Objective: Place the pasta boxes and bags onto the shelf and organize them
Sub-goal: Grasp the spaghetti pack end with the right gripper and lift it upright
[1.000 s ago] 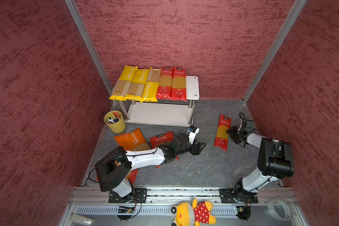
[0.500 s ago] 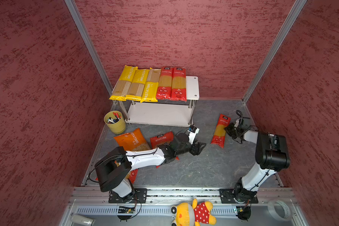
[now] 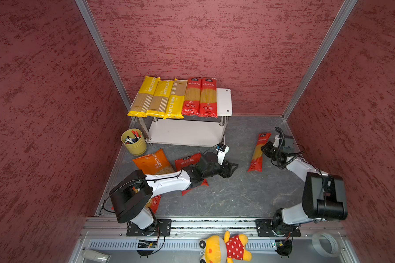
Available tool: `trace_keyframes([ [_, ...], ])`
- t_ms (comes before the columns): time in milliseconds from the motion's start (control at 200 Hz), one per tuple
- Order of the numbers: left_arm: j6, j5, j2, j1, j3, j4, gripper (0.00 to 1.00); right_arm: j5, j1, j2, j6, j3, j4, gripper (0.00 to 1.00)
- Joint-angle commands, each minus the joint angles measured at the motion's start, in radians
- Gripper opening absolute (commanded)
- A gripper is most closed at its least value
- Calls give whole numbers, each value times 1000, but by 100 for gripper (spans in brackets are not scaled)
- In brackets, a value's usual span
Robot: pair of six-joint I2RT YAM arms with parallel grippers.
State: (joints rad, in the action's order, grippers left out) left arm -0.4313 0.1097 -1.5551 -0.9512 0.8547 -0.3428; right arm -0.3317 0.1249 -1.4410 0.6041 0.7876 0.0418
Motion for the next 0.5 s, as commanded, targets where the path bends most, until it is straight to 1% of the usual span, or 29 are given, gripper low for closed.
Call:
trace_keyframes([
  [0,-31,35,47,17,18,25,68,1,-24,130,-41,27,-121,0],
  [115,-68,90,67,44,31,37,68,-13,-56,222,-49,29,-158,0],
  [261,-98,183,94,86,52,33,68,-32,-121,342,-73,33,-252,0],
  [316,-81,210,106,94,76,61,68,-44,-148,378,-89,44,-285,0],
  [406,-22,221,135,95,126,130,69,-65,-195,420,-113,75,-332,0],
  [496,0,241,165,110,150,137,70,-88,-236,451,-124,101,-404,0],
])
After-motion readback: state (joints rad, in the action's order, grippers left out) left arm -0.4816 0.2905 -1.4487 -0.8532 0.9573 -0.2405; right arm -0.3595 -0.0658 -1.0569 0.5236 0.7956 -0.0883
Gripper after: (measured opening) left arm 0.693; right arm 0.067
